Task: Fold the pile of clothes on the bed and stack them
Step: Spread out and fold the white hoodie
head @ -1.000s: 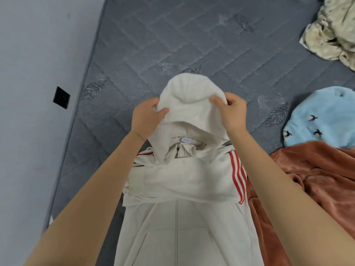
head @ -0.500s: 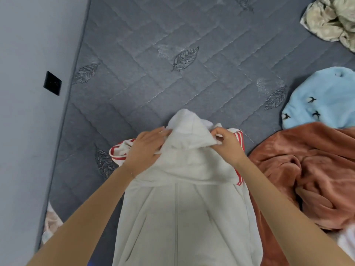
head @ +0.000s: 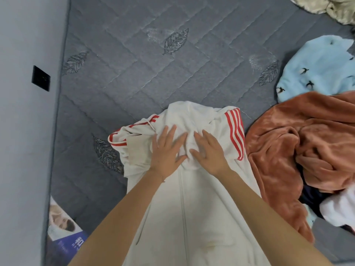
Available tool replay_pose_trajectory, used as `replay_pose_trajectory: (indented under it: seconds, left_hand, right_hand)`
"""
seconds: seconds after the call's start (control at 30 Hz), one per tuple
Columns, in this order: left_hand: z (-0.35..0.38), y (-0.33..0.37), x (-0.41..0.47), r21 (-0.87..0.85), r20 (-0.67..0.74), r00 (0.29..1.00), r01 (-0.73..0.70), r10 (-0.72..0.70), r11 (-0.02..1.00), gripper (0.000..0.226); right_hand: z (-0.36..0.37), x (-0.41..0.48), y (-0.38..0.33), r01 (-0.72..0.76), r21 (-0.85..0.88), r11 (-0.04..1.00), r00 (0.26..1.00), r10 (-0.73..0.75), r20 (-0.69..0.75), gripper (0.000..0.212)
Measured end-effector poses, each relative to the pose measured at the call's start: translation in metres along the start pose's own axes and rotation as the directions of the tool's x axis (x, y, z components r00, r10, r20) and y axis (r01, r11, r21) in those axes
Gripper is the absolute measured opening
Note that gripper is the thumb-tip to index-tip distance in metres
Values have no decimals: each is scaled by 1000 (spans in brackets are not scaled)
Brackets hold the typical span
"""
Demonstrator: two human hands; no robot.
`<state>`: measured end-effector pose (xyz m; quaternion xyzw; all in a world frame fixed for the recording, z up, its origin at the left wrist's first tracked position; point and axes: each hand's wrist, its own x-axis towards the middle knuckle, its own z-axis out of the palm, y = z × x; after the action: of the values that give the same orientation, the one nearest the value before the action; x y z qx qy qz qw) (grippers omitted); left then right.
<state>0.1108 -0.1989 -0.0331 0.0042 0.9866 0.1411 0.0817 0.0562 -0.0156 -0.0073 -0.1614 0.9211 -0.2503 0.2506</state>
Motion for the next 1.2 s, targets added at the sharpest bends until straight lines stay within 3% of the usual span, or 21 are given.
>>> replay_pose_trajectory:
  seconds: [0.1,0.2,0.43,0.73,0.87,1.03,1.2]
  left_hand:
    - [19,0,-2,159,164,983,60,-86,985,79]
    - [26,2,-10,243,226,968,50,-107,969,79]
    - [28,4,-74,73,-17,999,29,-28,997,73]
    - [85,55,-201,48,144,971,188,-193,981,69]
    - [98,86,-247,50,215,925,311,-314,949,67]
    - [109,104,-285,27,227,908,355,-351,935,67]
    - [119,98,-313,2,161,902,406,-401,914,62]
  right_hand:
    - [21,4,-3,-146,-161,976,976,169,135,61]
    - [35,-3,-3,-183,-268,946,956,234,175,58]
    - [42,-71,14,-142,-228,963,990,141,-23,67]
    - [78,-198,88,-172,-267,948,980,191,46,76]
    - [80,-243,117,-169,-211,963,985,172,-6,78]
    - [91,-277,132,-157,-225,962,987,162,3,78]
    - [102,-300,142,-211,-231,950,976,192,-101,83]
